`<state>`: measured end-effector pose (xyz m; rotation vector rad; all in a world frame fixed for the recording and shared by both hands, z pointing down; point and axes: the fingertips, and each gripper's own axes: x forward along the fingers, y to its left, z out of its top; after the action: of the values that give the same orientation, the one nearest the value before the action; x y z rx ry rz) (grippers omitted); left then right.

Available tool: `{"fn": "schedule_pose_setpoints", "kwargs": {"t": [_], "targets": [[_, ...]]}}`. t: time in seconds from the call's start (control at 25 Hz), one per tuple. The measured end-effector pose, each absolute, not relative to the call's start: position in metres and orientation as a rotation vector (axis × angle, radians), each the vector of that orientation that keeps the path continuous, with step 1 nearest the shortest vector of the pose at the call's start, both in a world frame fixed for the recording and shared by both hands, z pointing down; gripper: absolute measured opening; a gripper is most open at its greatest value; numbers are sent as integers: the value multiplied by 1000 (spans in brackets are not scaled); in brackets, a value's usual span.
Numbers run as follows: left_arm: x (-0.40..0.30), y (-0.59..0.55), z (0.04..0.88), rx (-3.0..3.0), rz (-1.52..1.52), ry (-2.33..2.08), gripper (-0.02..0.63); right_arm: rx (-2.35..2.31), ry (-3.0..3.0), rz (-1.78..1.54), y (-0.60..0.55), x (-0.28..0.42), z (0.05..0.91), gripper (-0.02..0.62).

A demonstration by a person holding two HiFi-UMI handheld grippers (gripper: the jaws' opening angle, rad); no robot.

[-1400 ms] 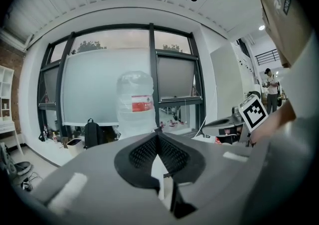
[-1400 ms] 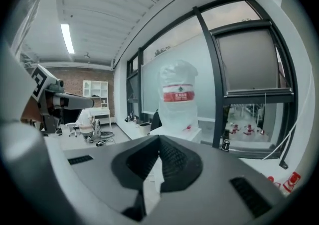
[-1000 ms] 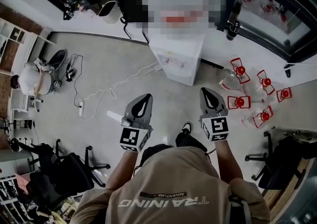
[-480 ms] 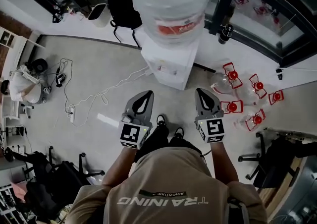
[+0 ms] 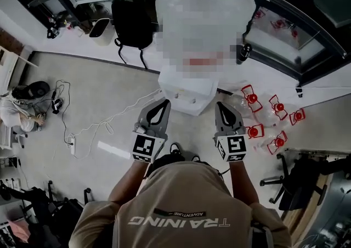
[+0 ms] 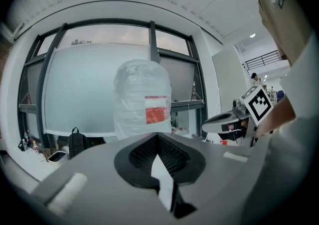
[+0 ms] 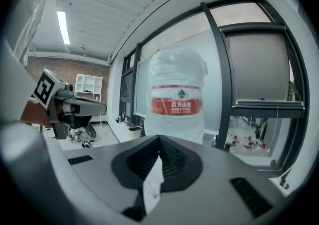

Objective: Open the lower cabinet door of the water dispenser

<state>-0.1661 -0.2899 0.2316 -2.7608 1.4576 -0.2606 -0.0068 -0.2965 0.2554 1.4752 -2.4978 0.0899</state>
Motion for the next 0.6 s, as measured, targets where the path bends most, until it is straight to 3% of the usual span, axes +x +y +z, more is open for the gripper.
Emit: {"fn": "schedule_pose_setpoints", "kwargs": {"t": [0.6], "targets": [[-183, -323, 238, -2815, -243, 1367, 2, 1542, -2488, 64, -323, -37, 244, 9]]}}
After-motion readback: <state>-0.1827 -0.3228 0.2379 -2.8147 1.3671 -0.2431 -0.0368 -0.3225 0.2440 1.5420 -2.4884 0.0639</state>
